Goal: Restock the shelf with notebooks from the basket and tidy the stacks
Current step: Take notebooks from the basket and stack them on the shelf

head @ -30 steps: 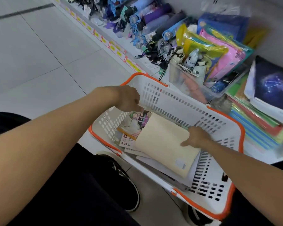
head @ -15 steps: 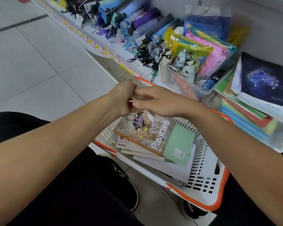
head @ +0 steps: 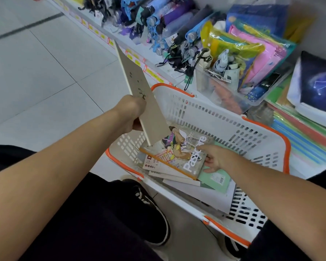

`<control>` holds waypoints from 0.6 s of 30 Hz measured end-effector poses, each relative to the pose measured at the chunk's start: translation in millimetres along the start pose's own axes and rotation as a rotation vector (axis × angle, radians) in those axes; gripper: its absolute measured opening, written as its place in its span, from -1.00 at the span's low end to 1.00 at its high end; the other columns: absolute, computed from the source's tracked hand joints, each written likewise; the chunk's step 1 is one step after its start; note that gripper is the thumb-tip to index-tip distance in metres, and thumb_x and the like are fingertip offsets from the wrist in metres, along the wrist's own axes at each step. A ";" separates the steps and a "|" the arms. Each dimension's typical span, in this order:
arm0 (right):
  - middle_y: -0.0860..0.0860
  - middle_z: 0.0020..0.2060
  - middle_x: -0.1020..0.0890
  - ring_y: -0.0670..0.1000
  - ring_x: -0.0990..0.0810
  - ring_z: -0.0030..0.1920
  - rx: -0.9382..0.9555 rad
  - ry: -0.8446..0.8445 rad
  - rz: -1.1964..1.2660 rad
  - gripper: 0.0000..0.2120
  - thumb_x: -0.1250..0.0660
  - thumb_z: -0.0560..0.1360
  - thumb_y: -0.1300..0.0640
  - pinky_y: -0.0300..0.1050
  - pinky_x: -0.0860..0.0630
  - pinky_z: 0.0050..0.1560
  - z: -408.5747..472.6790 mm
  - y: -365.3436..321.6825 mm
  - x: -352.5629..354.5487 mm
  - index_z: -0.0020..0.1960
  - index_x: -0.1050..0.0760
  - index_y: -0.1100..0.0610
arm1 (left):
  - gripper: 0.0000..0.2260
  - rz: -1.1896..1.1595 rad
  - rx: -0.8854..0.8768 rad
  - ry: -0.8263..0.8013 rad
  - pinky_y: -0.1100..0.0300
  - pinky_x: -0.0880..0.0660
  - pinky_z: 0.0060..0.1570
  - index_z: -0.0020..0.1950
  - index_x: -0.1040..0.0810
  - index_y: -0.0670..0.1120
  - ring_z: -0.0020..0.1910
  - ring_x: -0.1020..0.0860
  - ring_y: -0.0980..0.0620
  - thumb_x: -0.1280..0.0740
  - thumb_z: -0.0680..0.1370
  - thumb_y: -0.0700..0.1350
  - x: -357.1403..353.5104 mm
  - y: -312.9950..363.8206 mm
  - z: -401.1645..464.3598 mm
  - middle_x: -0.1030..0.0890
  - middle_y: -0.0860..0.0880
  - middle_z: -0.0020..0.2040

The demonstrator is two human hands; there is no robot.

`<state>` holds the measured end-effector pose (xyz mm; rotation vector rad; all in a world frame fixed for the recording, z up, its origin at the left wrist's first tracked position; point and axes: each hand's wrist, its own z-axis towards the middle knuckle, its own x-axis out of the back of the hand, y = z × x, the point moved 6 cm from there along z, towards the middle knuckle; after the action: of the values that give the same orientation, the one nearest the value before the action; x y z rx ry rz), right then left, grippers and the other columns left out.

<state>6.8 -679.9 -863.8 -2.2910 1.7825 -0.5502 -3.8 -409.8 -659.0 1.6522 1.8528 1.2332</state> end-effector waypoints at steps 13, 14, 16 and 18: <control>0.11 -0.17 -0.72 0.09 -0.70 -0.18 0.662 -0.121 -0.052 -0.79 -0.29 0.54 0.26 -0.01 -0.68 -0.19 -183.6 -154.3 23.4 0.16 -0.53 0.25 | -0.72 -0.087 -0.033 0.136 0.03 -0.59 -0.36 0.31 -0.37 -0.15 -0.11 -0.59 -0.18 -0.08 0.61 -0.21 23.9 29.4 1.4 -0.54 -0.20 0.04; 0.12 -0.16 -0.72 0.10 -0.70 -0.17 0.706 -0.098 -0.014 -0.79 -0.29 0.54 0.25 -0.04 -0.68 -0.26 -213.3 -165.5 36.2 0.15 -0.55 0.25 | -0.72 -0.116 -0.045 0.130 0.01 -0.59 -0.33 0.30 -0.36 -0.14 -0.09 -0.57 -0.18 -0.07 0.61 -0.22 24.2 36.5 -2.0 -0.52 -0.19 0.05; 0.20 0.01 -0.71 0.19 -0.70 0.01 0.817 -0.108 0.091 -0.73 -0.25 0.55 0.24 0.05 -0.69 -0.17 -268.1 -186.6 56.9 0.22 -0.53 0.29 | -0.78 -0.198 -0.073 0.105 0.02 -0.57 -0.35 0.24 -0.37 -0.14 -0.12 -0.55 -0.17 -0.07 0.61 -0.23 23.3 54.4 -11.2 -0.51 -0.19 0.03; 0.25 0.16 -0.64 0.21 -0.64 0.17 0.944 -0.189 0.276 -0.68 -0.22 0.57 0.23 0.14 -0.65 0.03 -316.3 -203.7 70.8 0.28 -0.49 0.32 | -0.78 -0.295 -0.093 0.056 0.06 -0.57 -0.39 0.22 -0.41 -0.17 -0.18 -0.56 -0.14 -0.08 0.62 -0.23 19.0 73.6 -23.1 -0.53 -0.19 0.00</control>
<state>77.4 -670.1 -487.7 -1.3778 1.2925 -0.8480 18.9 -405.5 -583.0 1.2536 1.9555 1.2265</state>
